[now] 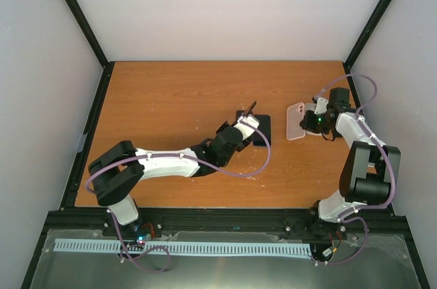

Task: Take the phone out of the phone case
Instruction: Place the phone case at the center of the board.

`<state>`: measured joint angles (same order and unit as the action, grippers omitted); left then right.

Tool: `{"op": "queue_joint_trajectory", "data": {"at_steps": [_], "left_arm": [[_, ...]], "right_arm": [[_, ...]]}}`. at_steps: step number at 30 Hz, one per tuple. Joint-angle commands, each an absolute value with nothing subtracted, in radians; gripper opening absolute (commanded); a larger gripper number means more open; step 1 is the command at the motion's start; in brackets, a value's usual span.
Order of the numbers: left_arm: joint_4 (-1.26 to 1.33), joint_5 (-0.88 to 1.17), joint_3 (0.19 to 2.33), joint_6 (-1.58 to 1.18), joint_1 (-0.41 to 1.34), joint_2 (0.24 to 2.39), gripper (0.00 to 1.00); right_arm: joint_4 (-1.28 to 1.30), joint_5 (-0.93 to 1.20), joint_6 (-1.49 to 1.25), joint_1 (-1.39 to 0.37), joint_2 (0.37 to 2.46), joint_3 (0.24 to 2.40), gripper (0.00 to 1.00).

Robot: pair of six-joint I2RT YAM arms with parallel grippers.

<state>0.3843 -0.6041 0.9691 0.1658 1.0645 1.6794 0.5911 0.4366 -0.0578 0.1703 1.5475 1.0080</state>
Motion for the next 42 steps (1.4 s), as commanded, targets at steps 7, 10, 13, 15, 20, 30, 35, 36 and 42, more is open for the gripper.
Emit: {"op": "queue_joint_trajectory", "data": {"at_steps": [7, 10, 13, 15, 20, 30, 35, 36, 42], "left_arm": [[0.453, -0.724, 0.880, 0.282, 1.046, 1.640, 0.00], [0.478, -0.744, 0.845, 0.301, 1.034, 1.644, 0.00], [0.523, -0.758, 0.811, 0.335, 1.024, 1.652, 0.00], [0.552, -0.765, 0.799, 0.362, 1.022, 1.667, 0.00], [0.572, -0.763, 0.796, 0.406, 1.022, 1.725, 0.00], [0.611, -0.805, 0.795, 0.438, 1.028, 1.817, 0.00], [0.619, -0.852, 0.802, 0.470, 1.039, 1.890, 0.00], [0.620, -0.860, 0.800, 0.478, 1.045, 1.901, 0.00], [0.675, -0.919, 0.772, 0.585, 1.068, 1.962, 0.01]], "right_arm": [[0.461, 0.572, 0.008, 0.189, 1.705, 1.033, 0.03], [0.456, 0.590, 0.006, 0.191, 1.772, 1.056, 0.03], [0.452, 0.585, 0.007, 0.192, 1.808, 1.072, 0.03], [0.447, 0.579, 0.011, 0.193, 1.812, 1.075, 0.11], [0.471, 0.579, 0.036, 0.193, 1.783, 1.068, 0.48], [0.558, 0.537, 0.062, 0.194, 1.636, 1.045, 0.60], [0.558, 0.577, 0.050, 0.193, 1.555, 1.011, 0.61], [0.554, 0.584, 0.049, 0.193, 1.542, 1.004, 0.61], [0.546, 0.617, 0.046, 0.193, 1.533, 0.981, 0.61]]}}
